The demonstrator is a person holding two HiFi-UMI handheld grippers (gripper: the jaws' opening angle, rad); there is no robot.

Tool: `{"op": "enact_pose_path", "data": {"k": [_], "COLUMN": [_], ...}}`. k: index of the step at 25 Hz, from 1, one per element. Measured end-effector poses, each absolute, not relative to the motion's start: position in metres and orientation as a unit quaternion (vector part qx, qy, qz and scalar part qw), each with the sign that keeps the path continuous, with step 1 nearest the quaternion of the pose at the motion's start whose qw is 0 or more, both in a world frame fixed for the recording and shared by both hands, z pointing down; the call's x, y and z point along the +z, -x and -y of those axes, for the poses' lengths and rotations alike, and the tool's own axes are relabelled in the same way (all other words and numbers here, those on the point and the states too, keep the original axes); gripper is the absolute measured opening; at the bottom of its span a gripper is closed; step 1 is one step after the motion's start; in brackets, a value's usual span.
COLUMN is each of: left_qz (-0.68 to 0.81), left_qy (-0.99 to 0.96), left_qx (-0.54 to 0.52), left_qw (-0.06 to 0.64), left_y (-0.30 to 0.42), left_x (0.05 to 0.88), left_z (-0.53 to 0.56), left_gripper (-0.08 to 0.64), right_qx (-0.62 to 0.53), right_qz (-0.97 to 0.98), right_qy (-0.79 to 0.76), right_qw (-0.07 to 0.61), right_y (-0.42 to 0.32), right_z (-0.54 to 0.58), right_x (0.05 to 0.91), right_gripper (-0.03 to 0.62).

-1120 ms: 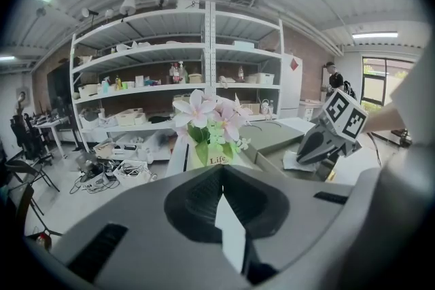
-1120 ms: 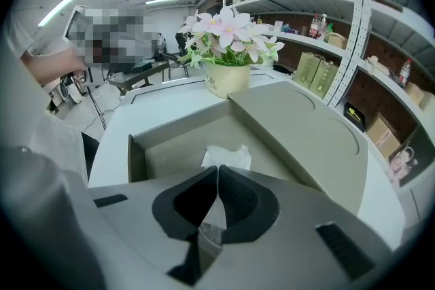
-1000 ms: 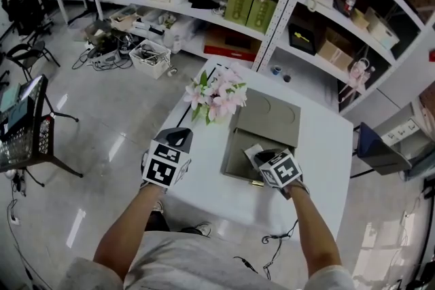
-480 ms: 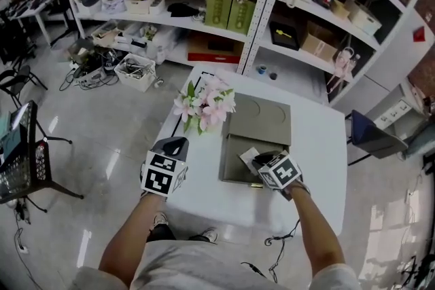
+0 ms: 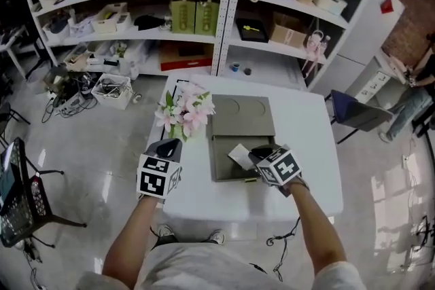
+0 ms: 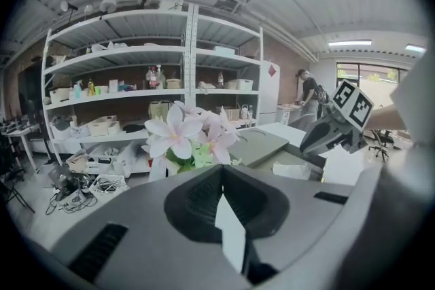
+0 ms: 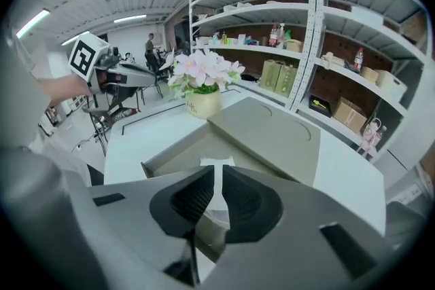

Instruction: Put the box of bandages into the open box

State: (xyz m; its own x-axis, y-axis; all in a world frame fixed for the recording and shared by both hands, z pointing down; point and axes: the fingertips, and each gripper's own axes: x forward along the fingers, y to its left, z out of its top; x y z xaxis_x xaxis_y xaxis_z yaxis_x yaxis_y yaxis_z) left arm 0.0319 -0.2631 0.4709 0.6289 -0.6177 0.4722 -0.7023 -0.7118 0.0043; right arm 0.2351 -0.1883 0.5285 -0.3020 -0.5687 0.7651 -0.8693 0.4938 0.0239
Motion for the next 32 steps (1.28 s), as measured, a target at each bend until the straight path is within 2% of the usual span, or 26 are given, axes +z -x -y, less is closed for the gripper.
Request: {"op": "enact_pose_path", "data": {"k": [10, 22, 32], "left_qz": [0.319, 0.287, 0.279], "left_qy": [-0.921, -0.936, -0.939], "left_qx": [0.21, 0.191, 0.193], "left_qw": [0.08, 0.067, 0.06], "left_y": [-0.056, -0.074, -0.084], "left_x": [0.452, 0.429, 0.427], "left_z": [0.258, 0.253, 0.251], "left_gripper": [0.005, 0.005, 0.005], "right_qx": [0.202, 0.184, 0.159], "right_qz": [0.748, 0.7, 0.675], "right_qy": [-0.564, -0.679, -0.716], "right_qw": [0.285, 0.125, 0.079], "right_y": [-0.249, -0.272, -0.279], "right_z": [0.17, 0.135, 0.112], "right_x": [0.469, 0.401, 0.383], "right_gripper": [0.041, 0.035, 0.005]}}
